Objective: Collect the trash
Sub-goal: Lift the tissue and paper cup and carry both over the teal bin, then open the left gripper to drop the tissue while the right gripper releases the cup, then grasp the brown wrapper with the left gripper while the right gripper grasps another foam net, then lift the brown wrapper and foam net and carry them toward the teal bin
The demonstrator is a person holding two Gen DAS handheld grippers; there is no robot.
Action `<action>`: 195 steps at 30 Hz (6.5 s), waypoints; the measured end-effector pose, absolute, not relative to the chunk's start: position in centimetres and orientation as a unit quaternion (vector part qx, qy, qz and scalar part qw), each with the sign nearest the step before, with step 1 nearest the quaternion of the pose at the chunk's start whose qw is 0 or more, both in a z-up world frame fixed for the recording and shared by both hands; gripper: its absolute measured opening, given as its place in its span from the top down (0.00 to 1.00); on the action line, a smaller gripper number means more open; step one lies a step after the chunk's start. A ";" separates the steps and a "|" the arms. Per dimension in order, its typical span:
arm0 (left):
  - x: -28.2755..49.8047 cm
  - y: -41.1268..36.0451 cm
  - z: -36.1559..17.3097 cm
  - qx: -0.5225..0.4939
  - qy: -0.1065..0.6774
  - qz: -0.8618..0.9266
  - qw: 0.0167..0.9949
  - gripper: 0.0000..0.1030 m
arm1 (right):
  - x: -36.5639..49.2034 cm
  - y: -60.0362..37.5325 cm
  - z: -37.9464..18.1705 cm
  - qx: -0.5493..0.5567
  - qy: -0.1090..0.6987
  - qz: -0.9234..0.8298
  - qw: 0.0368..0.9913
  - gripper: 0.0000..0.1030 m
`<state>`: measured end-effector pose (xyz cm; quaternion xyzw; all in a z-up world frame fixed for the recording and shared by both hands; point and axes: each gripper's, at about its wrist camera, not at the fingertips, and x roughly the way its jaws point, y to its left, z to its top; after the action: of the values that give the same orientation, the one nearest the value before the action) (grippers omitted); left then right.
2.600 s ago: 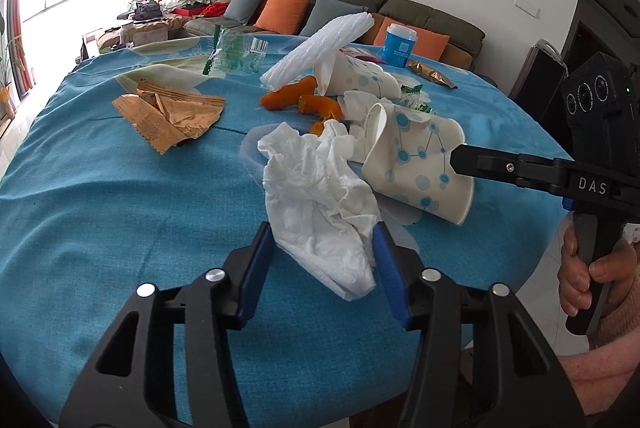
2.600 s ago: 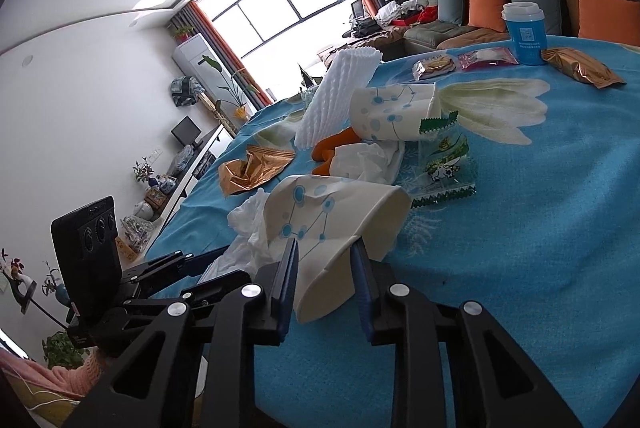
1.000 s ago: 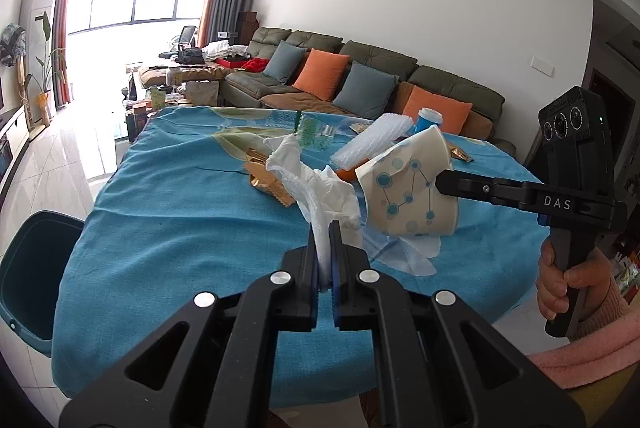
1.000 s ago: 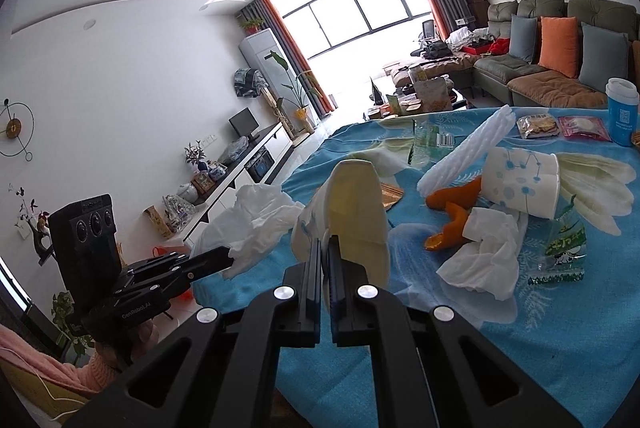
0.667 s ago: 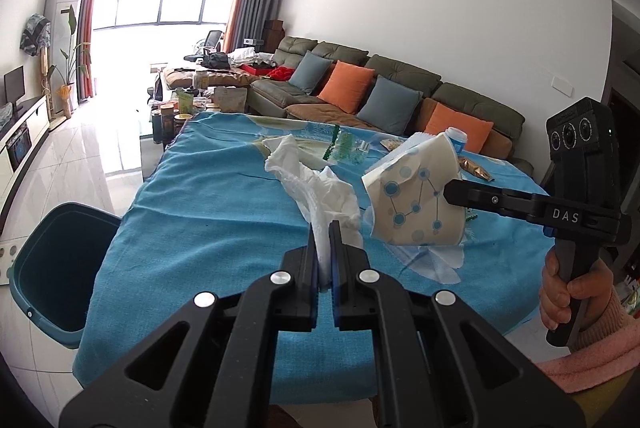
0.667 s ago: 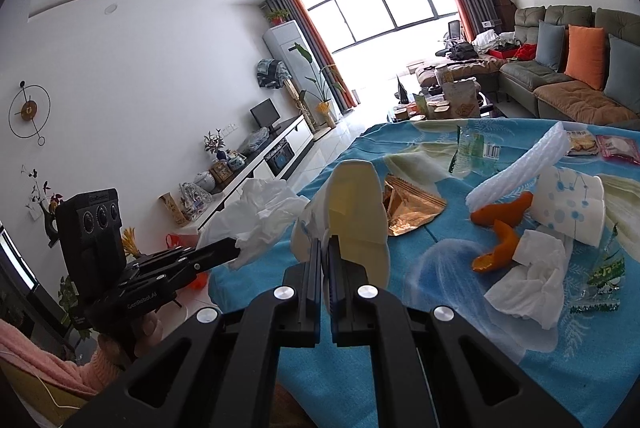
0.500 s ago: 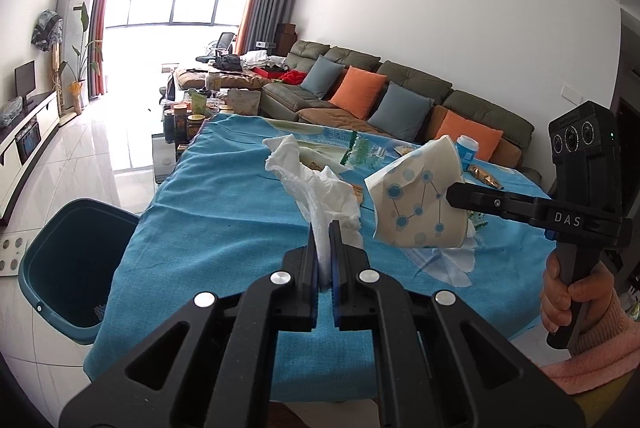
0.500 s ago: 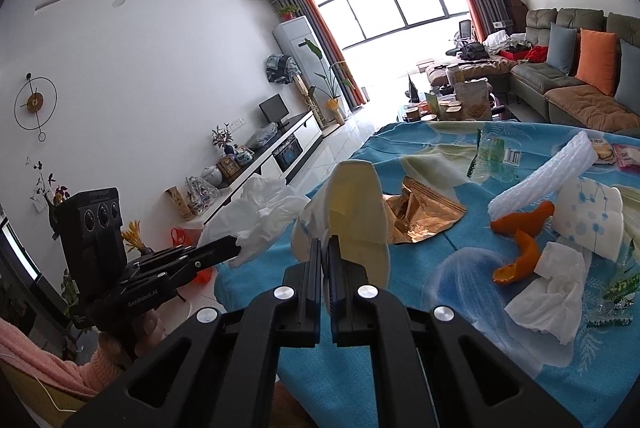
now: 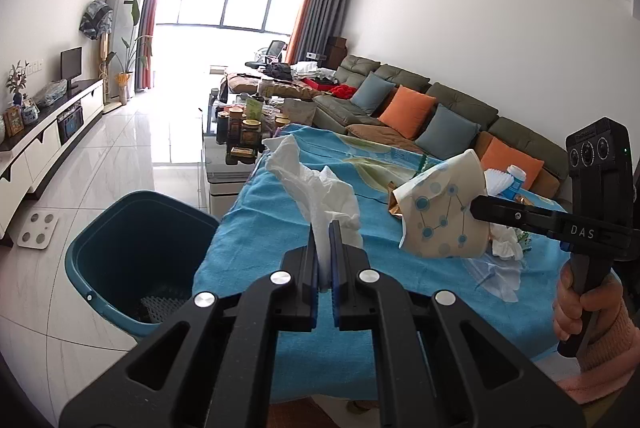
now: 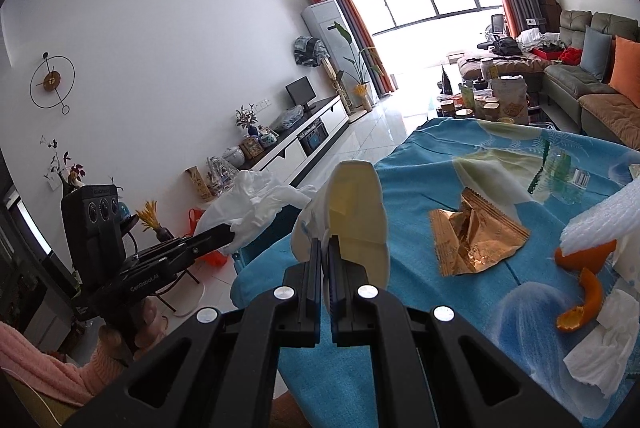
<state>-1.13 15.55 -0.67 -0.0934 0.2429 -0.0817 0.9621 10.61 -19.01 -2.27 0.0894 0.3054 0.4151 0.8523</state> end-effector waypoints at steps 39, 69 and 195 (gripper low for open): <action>0.6 25.6 -4.9 -0.131 0.276 0.064 0.950 0.95 | 15.0 -4.7 -2.6 0.015 0.328 0.485 0.811 0.98; 7.1 29.9 -10.3 -0.177 0.346 0.102 0.916 0.87 | 17.7 5.3 -6.7 -0.022 0.412 0.480 0.774 0.94; 6.0 13.6 -3.6 -0.114 0.342 -0.120 0.925 0.87 | 15.8 -23.8 -1.6 0.145 0.298 0.348 0.877 0.89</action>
<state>5.96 13.57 -3.60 -0.1139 0.3420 -0.1197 0.9251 15.78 -23.84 -1.57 0.1455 0.2982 0.3480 0.8768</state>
